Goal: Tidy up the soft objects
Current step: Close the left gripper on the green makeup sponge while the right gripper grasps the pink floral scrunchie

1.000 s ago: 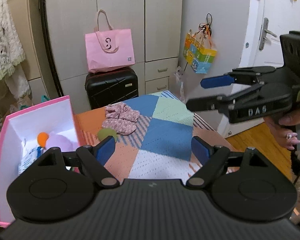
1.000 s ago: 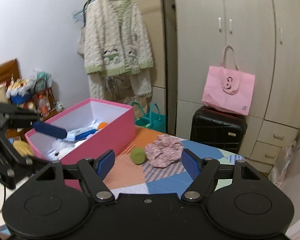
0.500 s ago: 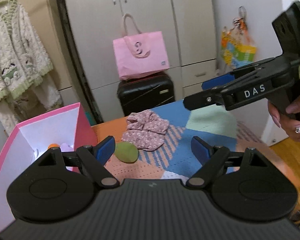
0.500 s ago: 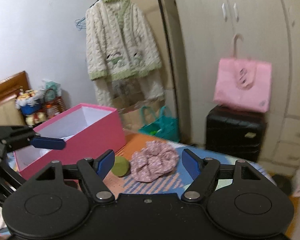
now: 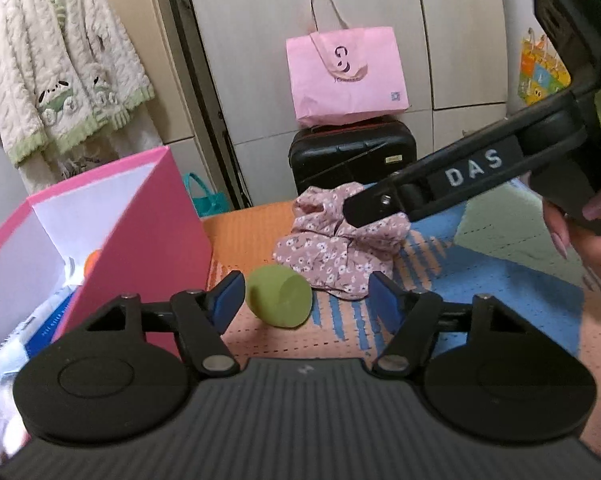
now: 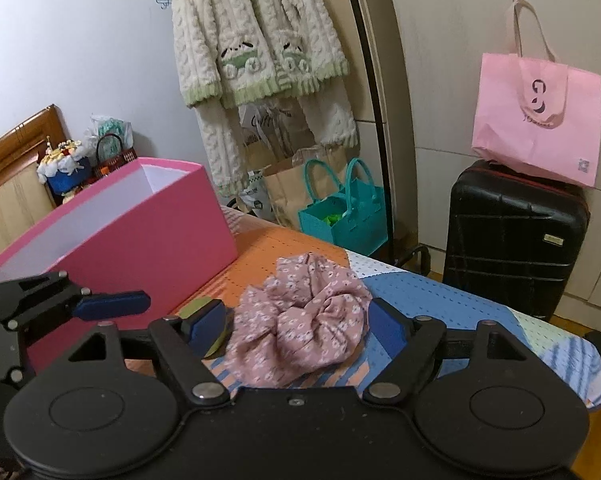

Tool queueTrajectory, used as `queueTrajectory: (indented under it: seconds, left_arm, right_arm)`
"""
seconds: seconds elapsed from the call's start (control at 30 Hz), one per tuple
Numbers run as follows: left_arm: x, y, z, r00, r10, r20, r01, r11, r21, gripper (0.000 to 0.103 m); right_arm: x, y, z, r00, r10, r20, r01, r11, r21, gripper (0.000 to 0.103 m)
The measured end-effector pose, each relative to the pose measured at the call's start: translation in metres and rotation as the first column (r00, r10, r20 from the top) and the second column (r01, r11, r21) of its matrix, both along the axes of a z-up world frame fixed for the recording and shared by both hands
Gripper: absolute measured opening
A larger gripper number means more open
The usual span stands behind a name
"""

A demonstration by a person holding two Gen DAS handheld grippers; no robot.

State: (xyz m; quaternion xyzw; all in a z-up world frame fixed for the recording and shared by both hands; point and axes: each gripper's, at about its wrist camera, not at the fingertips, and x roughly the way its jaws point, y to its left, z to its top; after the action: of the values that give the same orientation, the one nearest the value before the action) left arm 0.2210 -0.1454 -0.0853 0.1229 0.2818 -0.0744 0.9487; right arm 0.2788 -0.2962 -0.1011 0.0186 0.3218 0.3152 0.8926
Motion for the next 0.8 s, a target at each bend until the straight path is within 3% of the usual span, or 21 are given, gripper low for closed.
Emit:
queueTrajectory:
  seconds: [0.13,0.5,0.6,0.63,0.8]
  left_arm:
    - [0.01,-0.001,-0.008,1.0,0.025,-0.01,-0.025,0.999,0.022,0.055]
    - [0.021,-0.001,-0.018,0.998,0.057,0.004,-0.057,0.996,0.072,0.054]
    - [0.022,0.0,-0.019,0.998,0.064,0.014,-0.065,0.995,0.08,0.045]
    - [0.021,0.0,-0.019,0.998,0.064,0.025,-0.066,0.993,0.093,0.037]
    - [0.022,0.005,-0.017,0.998,0.067,0.02,-0.068,0.995,0.068,0.036]
  right_arm:
    - [0.012,0.008,-0.01,1.0,0.019,-0.02,-0.019,1.0,-0.013,0.083]
    - [0.029,0.025,-0.028,0.997,0.037,-0.069,-0.042,0.996,-0.073,0.087]
    - [0.029,0.028,-0.033,0.997,0.046,-0.064,-0.052,0.994,-0.097,0.087]
    - [0.028,0.029,-0.033,0.997,0.05,-0.056,-0.055,0.993,-0.103,0.088]
    - [0.027,0.025,-0.036,0.997,0.067,-0.041,-0.07,0.995,-0.076,0.089]
